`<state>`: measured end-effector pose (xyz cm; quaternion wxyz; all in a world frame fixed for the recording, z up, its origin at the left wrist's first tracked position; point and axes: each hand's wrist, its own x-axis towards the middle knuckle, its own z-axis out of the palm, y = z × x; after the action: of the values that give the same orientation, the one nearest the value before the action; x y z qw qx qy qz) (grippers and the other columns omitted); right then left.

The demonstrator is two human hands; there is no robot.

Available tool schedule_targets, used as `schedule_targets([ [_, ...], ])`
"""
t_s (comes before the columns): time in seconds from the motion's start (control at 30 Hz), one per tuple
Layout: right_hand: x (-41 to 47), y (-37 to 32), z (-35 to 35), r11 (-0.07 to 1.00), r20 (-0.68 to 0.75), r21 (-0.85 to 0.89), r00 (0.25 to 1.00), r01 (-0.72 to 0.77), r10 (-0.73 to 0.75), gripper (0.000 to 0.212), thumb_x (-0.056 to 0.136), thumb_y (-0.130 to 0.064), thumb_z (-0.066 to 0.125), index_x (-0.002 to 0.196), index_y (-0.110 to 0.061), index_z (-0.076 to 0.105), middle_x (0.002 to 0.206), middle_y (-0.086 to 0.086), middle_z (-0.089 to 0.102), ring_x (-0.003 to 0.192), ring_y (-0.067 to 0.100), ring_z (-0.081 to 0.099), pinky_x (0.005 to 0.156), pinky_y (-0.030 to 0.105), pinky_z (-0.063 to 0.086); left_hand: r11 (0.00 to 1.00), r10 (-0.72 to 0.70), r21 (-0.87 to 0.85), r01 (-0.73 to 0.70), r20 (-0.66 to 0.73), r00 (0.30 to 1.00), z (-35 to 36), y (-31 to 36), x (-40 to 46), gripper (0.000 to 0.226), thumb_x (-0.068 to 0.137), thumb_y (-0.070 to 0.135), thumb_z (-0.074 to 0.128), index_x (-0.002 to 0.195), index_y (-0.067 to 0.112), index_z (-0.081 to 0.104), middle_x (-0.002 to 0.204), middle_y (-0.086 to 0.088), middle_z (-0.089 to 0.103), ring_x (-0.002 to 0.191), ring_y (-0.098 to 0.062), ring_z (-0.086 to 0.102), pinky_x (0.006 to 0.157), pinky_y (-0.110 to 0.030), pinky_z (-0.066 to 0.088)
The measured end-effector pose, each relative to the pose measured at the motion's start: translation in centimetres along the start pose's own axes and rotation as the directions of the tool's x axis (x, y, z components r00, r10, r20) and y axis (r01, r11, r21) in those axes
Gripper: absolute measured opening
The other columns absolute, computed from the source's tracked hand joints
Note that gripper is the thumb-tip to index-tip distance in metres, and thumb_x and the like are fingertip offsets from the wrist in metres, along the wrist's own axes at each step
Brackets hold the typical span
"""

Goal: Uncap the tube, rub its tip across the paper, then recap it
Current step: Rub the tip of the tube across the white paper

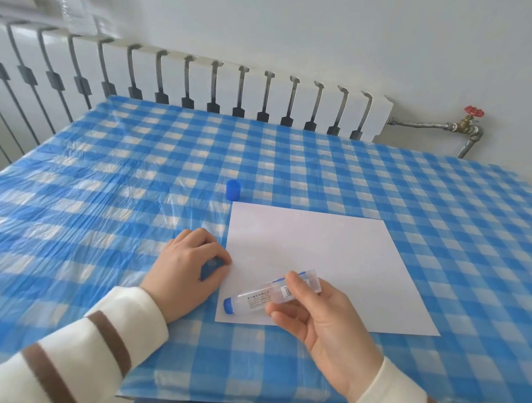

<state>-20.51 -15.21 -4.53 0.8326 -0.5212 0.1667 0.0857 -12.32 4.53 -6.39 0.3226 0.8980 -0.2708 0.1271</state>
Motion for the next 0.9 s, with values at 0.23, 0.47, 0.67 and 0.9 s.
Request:
schedule_targets([
  [0.23, -0.5, -0.5, -1.6, 1.000, -0.031, -0.012, 0.999, 0.024, -0.024, 0.041, 0.061, -0.034, 0.079, 0.087, -0.003, 0.070, 0.085, 0.020, 0.072, 0.071, 0.027, 0.072, 0.057, 0.024, 0.058, 1.000, -0.003, 0.007, 0.003, 0.009, 1.000, 0.0, 0.0, 0.0, 0.009, 0.074, 0.011, 0.073, 0.082, 0.015, 0.070, 0.083, 0.000, 0.058, 0.078, -0.023, 0.054, 0.073, -0.042, 0.049],
  [0.47, -1.0, -1.4, -2.9, 0.999, -0.054, 0.012, 0.997, 0.048, -0.047, 0.026, 0.065, -0.034, 0.077, 0.077, -0.011, 0.077, 0.084, 0.018, 0.073, 0.071, 0.025, 0.072, 0.055, 0.023, 0.057, 1.000, 0.002, 0.016, -0.002, 0.012, 1.000, 0.0, 0.1, 0.0, 0.009, 0.074, 0.010, 0.073, 0.081, 0.015, 0.070, 0.082, -0.001, 0.059, 0.078, -0.024, 0.055, 0.072, -0.043, 0.049],
  [0.67, -1.8, -3.3, -5.6, 0.996, -0.123, 0.019, 0.989, 0.089, -0.086, 0.020, 0.069, -0.034, 0.073, 0.073, -0.015, 0.079, 0.085, 0.017, 0.075, 0.069, 0.022, 0.073, 0.052, 0.022, 0.057, 1.000, 0.004, 0.021, -0.004, 0.020, 1.000, 0.0, 0.2, 0.0, 0.009, 0.075, 0.009, 0.073, 0.081, 0.014, 0.070, 0.083, -0.001, 0.060, 0.079, -0.025, 0.055, 0.073, -0.044, 0.049],
  [0.9, -2.4, -3.2, -8.3, 0.999, -0.173, 0.015, 0.984, 0.048, -0.045, 0.026, 0.069, -0.034, 0.075, 0.081, -0.012, 0.078, 0.099, 0.024, 0.073, 0.072, 0.024, 0.073, 0.052, 0.023, 0.058, 1.000, 0.007, 0.030, -0.008, 0.027, 1.000, -0.2, 0.5, 0.1, 0.009, 0.073, 0.007, 0.073, 0.080, 0.012, 0.070, 0.082, -0.002, 0.059, 0.076, -0.025, 0.055, 0.072, -0.042, 0.049],
])
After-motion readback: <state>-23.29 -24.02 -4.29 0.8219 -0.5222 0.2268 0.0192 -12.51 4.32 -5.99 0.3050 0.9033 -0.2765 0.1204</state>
